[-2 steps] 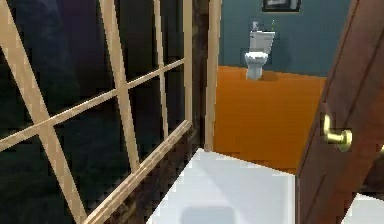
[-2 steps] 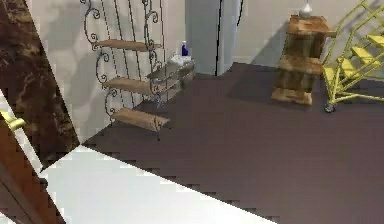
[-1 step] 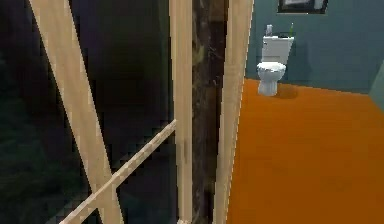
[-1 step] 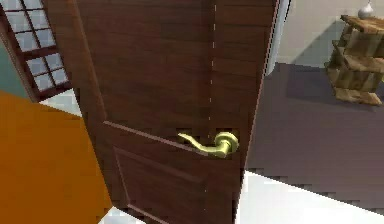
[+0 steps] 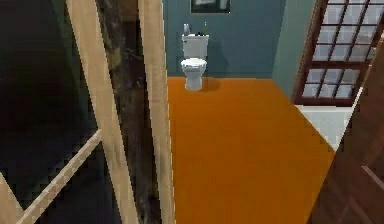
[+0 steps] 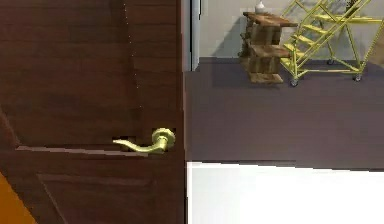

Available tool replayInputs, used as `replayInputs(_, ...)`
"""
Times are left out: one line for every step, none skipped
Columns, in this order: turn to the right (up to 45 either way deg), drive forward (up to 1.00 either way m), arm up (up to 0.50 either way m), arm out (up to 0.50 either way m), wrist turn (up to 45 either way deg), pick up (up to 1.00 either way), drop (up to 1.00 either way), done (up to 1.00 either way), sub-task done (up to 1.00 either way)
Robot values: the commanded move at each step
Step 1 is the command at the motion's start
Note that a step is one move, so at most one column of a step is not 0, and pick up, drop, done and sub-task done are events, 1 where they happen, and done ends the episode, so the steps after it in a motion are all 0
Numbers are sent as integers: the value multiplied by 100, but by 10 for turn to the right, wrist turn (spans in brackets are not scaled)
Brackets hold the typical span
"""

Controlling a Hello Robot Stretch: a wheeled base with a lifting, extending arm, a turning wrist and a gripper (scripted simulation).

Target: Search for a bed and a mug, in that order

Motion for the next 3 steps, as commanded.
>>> replayInputs(0,45,0,0,0,0,0,0,0)
replayInputs(270,0,0,0,0,0,0,0,0)
replayInputs(0,75,0,0,0,0,0,0,0)
